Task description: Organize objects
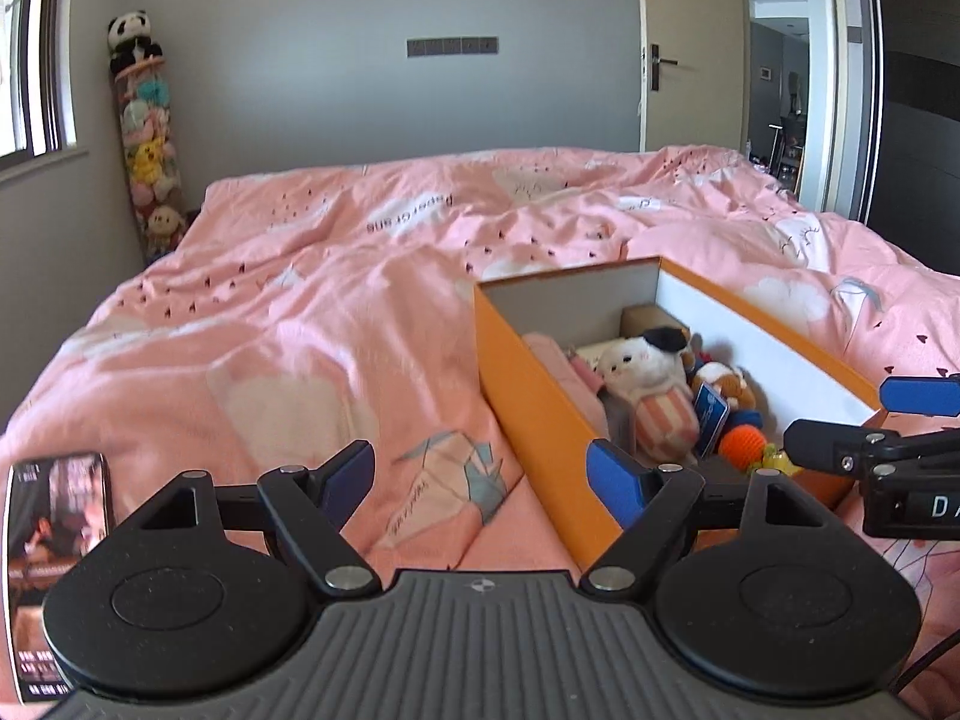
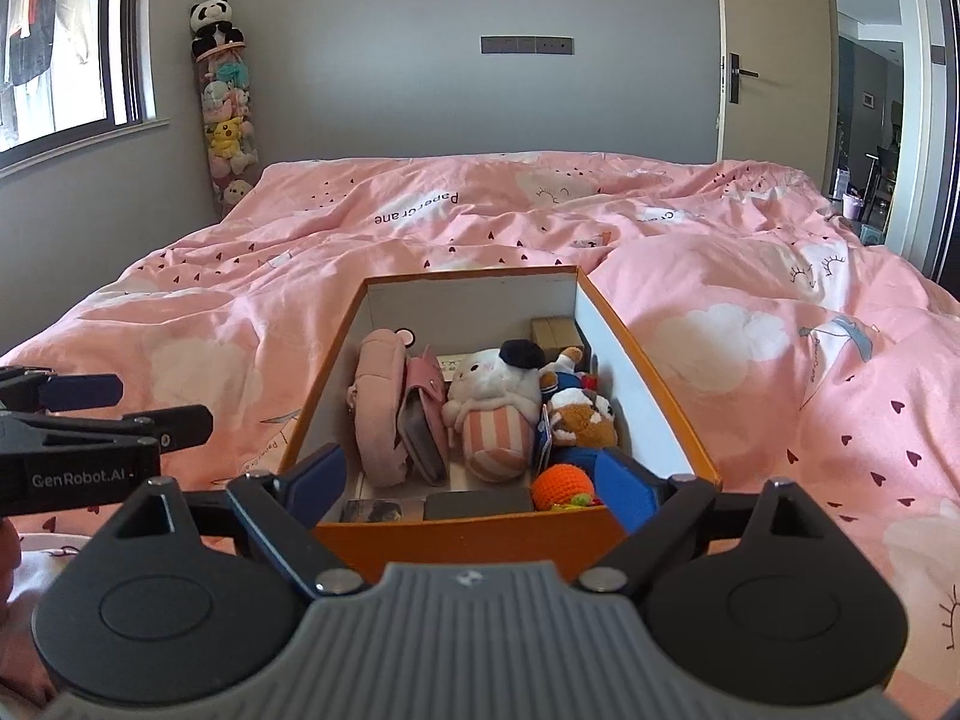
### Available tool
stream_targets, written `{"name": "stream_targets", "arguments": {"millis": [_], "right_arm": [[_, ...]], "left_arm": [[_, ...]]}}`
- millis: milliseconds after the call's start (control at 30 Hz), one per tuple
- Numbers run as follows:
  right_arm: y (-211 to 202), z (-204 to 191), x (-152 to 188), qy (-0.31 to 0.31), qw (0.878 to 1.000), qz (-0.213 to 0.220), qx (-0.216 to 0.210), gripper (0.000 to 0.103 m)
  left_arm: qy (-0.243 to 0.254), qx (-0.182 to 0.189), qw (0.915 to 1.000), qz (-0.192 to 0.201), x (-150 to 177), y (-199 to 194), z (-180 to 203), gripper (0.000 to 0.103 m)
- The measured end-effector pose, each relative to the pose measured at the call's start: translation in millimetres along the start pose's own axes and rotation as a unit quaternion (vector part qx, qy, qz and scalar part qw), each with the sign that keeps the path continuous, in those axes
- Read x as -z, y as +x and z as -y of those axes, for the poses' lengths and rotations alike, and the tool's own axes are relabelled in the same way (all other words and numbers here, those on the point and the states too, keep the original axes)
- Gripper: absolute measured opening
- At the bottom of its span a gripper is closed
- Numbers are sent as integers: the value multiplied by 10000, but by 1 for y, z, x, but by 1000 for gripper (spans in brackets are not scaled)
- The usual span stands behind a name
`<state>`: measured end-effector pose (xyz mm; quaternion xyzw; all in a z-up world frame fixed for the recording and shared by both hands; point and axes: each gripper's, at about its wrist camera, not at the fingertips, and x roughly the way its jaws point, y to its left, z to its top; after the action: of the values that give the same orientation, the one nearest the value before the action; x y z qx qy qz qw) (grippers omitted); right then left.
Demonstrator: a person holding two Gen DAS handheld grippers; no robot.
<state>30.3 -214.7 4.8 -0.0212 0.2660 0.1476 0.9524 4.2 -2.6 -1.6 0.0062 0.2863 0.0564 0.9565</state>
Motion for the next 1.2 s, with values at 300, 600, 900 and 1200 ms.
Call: {"name": "stream_targets", "arguments": {"millis": [300, 600, 900, 1200], "right_arm": [[14, 3, 15, 6, 9998, -142, 137, 91], [19, 4, 22, 4, 9997, -229, 94, 91], [21, 6, 23, 84, 9996, -268, 70, 91], [23, 6, 24, 106, 9995, -306, 39, 93]], "left_arm": [[-77, -120, 9993, -350, 17, 10, -1, 93], [48, -169, 9979, -624, 21, 17, 3, 93], [9, -146, 9973, -721, 21, 20, 1, 93], [-38, -129, 9965, -821, 23, 23, 0, 93]]}}
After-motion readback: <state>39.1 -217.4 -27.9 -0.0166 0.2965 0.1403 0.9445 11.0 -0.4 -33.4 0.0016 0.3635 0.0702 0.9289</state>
